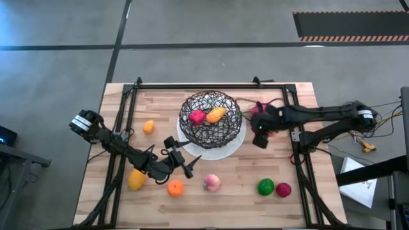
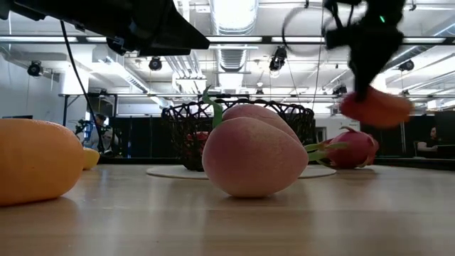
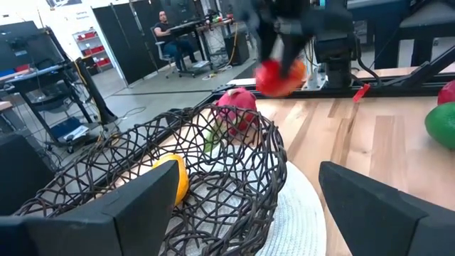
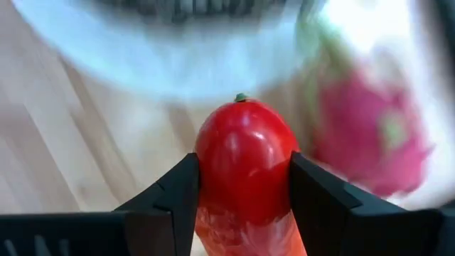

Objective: Build produce basket
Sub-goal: Put the red mango into the wire basket

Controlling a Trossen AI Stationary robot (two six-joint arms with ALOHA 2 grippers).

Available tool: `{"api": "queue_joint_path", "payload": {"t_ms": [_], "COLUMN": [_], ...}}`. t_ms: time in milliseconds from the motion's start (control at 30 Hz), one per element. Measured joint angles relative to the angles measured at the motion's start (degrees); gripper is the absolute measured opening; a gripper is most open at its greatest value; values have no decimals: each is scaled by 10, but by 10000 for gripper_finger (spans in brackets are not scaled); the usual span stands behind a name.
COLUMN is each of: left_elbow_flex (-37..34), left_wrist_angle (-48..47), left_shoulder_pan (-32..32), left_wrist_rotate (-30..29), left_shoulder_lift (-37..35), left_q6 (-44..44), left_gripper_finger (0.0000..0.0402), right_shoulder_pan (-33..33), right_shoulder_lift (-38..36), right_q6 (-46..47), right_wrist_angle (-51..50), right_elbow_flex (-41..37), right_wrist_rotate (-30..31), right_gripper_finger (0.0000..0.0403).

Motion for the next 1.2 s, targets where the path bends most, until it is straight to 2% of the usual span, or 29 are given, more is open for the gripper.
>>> {"api": "queue_joint_path", "payload": {"t_ms": [167,333,433,533,667,833,1033,1200], "left_elbow_flex": [1,1,1,2,2,2,2,2], "left_wrist_angle": [0,0,0,0,0,0,0,1], "left_shoulder_pan": [0,0,0,0,0,0,0,0], "left_wrist_rotate": [0,0,0,0,0,0,0,0], "left_shoulder_lift": [0,0,0,0,0,0,0,0], "left_q6": [0,0,0,0,0,0,0,-1], "left_gripper_finger": [322,322,322,322,322,322,322,322], "right_shoulder_pan": [1,1,1,-5,-15,-22,-24,-24], "right_shoulder_lift": [1,53,107,166,238,290,307,279], "right_q6": [-58,-146,-210,-259,-293,-335,-344,-358], "right_wrist_angle": [127,323,386,391,390,380,373,350], "right_elbow_flex": [72,91,91,92,92,92,93,92], "right_wrist_rotate": [28,-43,-50,-53,-97,-104,-66,-24], "right_gripper_finger": [168,168,168,168,168,177,232,278]}}
